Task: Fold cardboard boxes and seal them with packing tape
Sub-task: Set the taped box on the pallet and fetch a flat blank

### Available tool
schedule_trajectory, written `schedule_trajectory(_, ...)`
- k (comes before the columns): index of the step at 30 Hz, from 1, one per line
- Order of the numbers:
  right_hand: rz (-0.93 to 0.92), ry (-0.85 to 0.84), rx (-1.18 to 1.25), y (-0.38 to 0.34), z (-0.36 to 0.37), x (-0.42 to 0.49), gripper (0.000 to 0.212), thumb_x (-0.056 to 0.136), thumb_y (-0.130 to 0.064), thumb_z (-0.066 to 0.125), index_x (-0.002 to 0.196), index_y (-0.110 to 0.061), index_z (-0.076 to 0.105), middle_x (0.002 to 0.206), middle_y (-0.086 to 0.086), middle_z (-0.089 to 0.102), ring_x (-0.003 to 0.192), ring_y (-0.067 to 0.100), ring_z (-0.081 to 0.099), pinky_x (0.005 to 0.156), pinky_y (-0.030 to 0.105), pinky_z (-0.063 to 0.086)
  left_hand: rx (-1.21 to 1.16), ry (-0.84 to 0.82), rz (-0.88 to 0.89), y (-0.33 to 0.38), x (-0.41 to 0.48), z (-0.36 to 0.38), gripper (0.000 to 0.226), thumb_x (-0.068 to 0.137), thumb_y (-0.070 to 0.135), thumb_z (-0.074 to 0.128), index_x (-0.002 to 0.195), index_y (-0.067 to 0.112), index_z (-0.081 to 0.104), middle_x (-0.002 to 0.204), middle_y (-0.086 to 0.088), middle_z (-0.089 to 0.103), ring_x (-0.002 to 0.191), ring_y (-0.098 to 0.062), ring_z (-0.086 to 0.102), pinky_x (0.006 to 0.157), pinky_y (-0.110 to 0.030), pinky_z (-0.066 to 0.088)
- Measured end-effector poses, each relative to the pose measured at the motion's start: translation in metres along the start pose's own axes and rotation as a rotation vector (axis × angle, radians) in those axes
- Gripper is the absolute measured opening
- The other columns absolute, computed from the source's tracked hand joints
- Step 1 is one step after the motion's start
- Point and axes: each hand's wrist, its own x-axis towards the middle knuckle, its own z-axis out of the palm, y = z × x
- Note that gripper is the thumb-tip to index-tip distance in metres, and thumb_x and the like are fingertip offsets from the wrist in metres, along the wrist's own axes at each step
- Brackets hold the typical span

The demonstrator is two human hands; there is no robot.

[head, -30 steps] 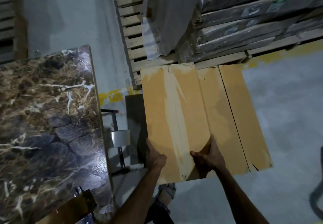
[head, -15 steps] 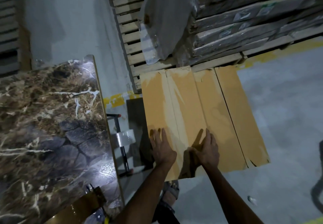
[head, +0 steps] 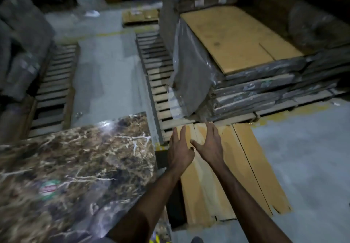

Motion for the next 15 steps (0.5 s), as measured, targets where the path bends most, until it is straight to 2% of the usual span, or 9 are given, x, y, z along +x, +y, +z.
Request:
schedule_trajectory(4,-0.159,0.086,0.005,-0.105,-0.025,-0.034,0.093,0.086,-0.043,0.08,0.16,-0.024,0.027,0.166,0.002,0.024,0.147,0.027,0.035,0.109,0.044,0.042,-0.031,0.123,0.079,-0.012,-0.032,-0.105,0.091,0.094,0.024,0.07,0.165,0.034,0.012,0.174,0.004,-0.005,0.158,-0.027,0.016,0.116,-0.045,0.041)
schedule_trajectory(7,-0.249,0.121,-0.027,-0.186,-0.028,-0.078,0.091,0.086,-0.045,0.078,0.159,-0.024,0.028,0.167,0.004,0.023,0.148,0.027,0.033,0.11,0.041,0.038,-0.027,0.23,0.112,-0.042,-0.071,-0.193,0.09,0.094,0.028,0.069,0.164,0.035,0.014,0.174,0.002,0.004,0.158,-0.027,0.017,0.118,-0.046,0.038)
schedule_trajectory(11,-0.399,0.099,0.009,-0.294,0.002,-0.141,0.093,0.085,-0.047,0.079,0.159,-0.023,0.028,0.167,0.005,0.022,0.15,0.03,0.031,0.114,0.047,0.038,0.009,0.379,0.145,-0.111,-0.137,-0.306,0.087,0.095,0.037,0.067,0.164,0.035,0.015,0.174,0.001,0.007,0.157,-0.026,0.016,0.117,-0.051,0.034)
schedule_trajectory(15,-0.519,0.078,0.033,-0.393,0.059,-0.206,0.092,0.082,-0.05,0.08,0.156,-0.024,0.033,0.166,0.005,0.024,0.149,0.03,0.03,0.113,0.047,0.039,0.056,0.5,0.079,-0.206,-0.202,-0.384,0.091,0.092,0.041,0.07,0.164,0.035,0.015,0.173,-0.002,0.01,0.155,-0.03,0.02,0.113,-0.053,0.036)
